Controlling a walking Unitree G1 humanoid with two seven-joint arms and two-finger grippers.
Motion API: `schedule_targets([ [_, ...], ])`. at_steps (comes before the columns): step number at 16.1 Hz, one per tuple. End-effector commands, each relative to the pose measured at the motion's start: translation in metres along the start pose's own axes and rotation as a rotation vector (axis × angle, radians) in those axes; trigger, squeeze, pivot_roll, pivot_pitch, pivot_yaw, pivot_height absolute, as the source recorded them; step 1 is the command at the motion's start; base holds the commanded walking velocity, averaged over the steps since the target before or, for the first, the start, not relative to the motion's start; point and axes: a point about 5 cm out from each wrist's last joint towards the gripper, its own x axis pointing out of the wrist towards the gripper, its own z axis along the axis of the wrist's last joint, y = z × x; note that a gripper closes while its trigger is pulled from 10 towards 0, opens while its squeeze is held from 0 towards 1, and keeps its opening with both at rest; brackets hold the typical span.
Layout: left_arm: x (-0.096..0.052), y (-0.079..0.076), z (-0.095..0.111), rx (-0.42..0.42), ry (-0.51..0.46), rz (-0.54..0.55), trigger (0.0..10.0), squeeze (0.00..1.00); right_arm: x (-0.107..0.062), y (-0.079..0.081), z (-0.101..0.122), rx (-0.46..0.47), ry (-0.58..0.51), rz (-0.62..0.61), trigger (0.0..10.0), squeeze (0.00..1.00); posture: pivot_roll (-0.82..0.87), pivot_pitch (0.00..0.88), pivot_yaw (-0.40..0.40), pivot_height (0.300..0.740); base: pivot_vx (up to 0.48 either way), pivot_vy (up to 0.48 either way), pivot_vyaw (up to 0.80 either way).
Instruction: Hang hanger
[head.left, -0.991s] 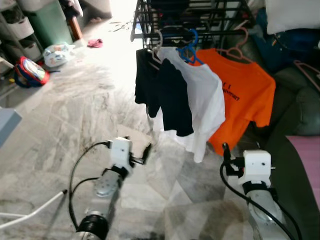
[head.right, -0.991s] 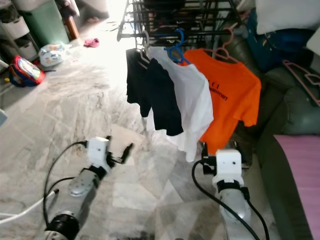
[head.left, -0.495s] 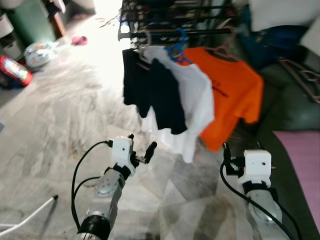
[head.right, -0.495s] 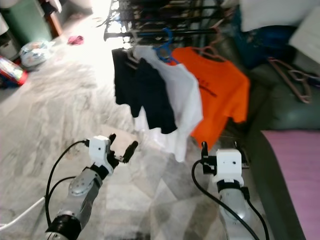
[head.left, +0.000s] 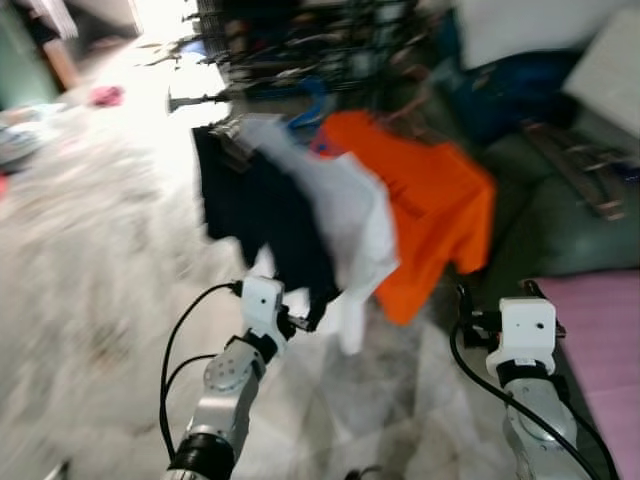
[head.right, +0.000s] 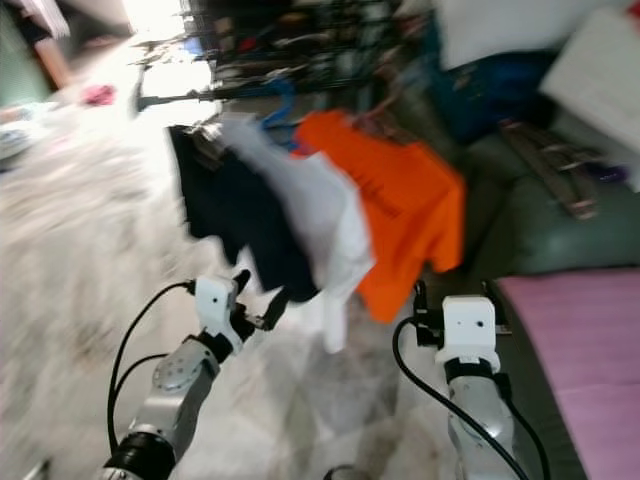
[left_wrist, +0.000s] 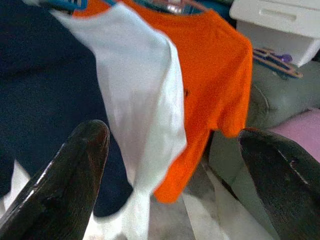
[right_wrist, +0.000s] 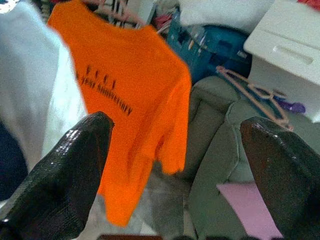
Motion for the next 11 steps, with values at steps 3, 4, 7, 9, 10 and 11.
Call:
schedule_targets([
  [3,-0.007,0.0098,-0.0027,0.007,0.02,0.027,10.0,0.0,-0.0007,0.0063,0.0027,-0.006,-0.005,0.028,10.0,0.0,-0.11,0.156,0.012,0.74,0.44,0.0,0.0],
  [4,-0.0066,0.0093,-0.0028,0.006,0.02,0.025,10.0,0.0,-0.0002,0.0068,0.0036,-0.018,-0.01,0.04,10.0,0.0,-0.11,0.155,0.011,0.74,0.442,0.0,0.0],
  [7,-0.0066,0.008,-0.0032,0.004,0.022,0.02,10.0,0.0,0.0001,0.0083,0.0044,-0.027,-0.012,0.042,10.0,0.0,-0.11,0.154,0.011,0.74,0.441,0.0,0.74],
  [9,-0.0072,0.0086,-0.0033,0.006,0.024,0.021,10.0,0.0,0.0003,0.0096,0.005,-0.026,-0.014,0.043,10.0,0.0,-0.11,0.156,0.013,0.74,0.439,0.0,0.58],
  [10,-0.0079,0.0089,-0.0035,0.008,0.025,0.022,10.0,0.0,-0.0001,0.0105,0.0045,-0.022,-0.012,0.045,10.0,0.0,-0.11,0.159,0.015,0.74,0.442,0.0,0.0],
  [11,-0.0083,0.009,-0.0037,0.009,0.026,0.022,10.0,0.0,-0.0004,0.0113,0.0042,-0.017,-0.009,0.05,10.0,0.0,-0.11,0.16,0.016,0.74,0.439,0.0,0.0],
])
